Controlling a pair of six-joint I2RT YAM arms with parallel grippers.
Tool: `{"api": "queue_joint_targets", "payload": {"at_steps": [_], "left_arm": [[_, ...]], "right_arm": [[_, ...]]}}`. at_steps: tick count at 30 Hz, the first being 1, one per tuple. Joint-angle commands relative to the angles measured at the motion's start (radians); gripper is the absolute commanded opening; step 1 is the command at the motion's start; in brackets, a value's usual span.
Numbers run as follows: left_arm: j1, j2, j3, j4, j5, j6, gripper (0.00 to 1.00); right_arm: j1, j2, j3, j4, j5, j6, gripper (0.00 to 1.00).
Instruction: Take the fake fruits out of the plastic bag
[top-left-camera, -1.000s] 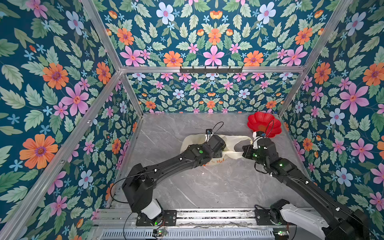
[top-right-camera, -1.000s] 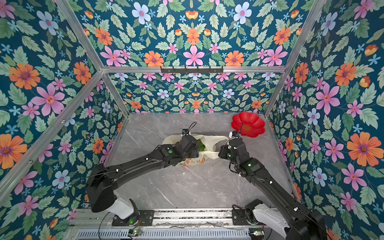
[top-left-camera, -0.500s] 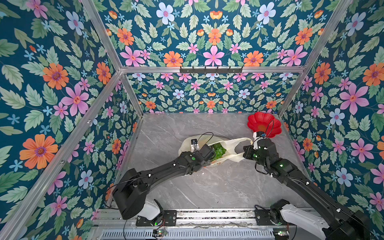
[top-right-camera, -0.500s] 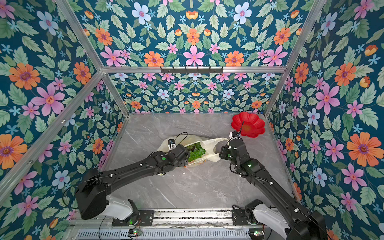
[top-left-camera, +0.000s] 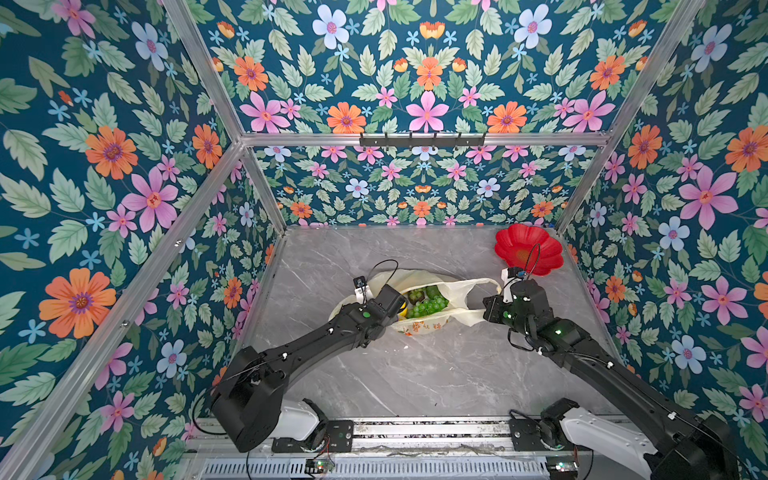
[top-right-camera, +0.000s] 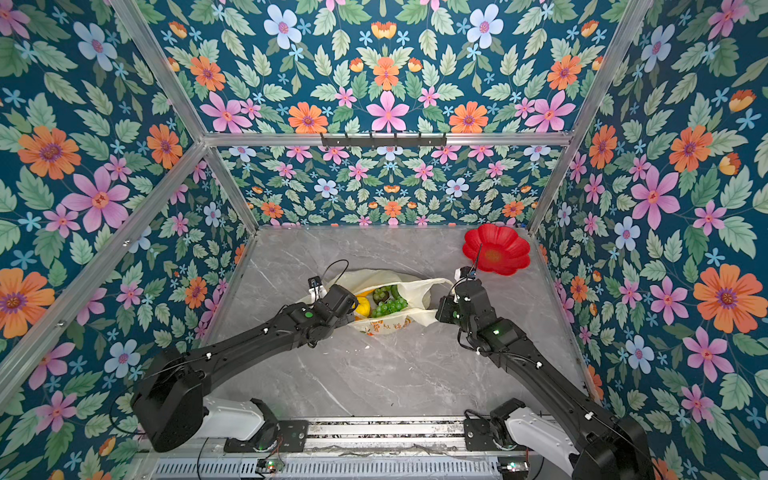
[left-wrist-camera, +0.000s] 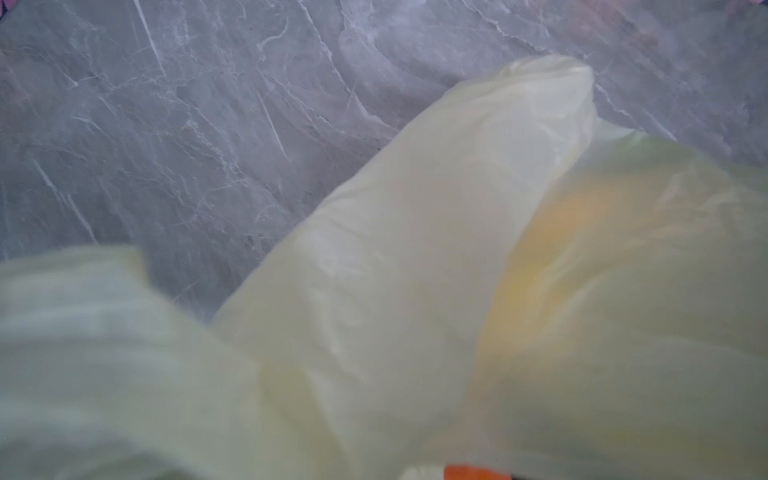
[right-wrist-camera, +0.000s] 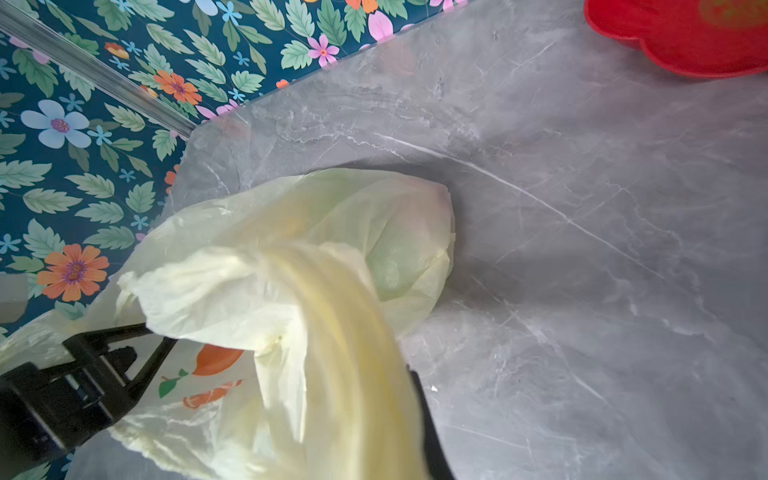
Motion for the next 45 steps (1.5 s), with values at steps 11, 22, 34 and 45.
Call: {"api": "queue_joint_targets", "payload": {"at_steps": [11, 22, 34, 45], "left_arm": [[0.136, 0.130, 0.012, 0.285, 0.133, 0.149, 0.85], [0.166, 0.043, -0.080, 0.411, 0.166, 0.268, 0.17], [0.147, -0.075, -0.106, 0.440, 0.248, 0.401, 0.00], [0.122, -0.074, -0.041, 0.362, 0.207, 0.384, 0.00]], "right_arm": [[-0.011, -0.019, -0.008, -0.037, 0.075, 0.020, 0.00], [-0.067, -0.002, -0.008, -0.072, 0.093, 0.035, 0.00], [-0.199, 0.053, 0.056, -0.094, -0.086, 0.051, 0.00], [-0.089, -0.034, 0.166, -0.344, 0.079, -0.066, 0.85]]}}
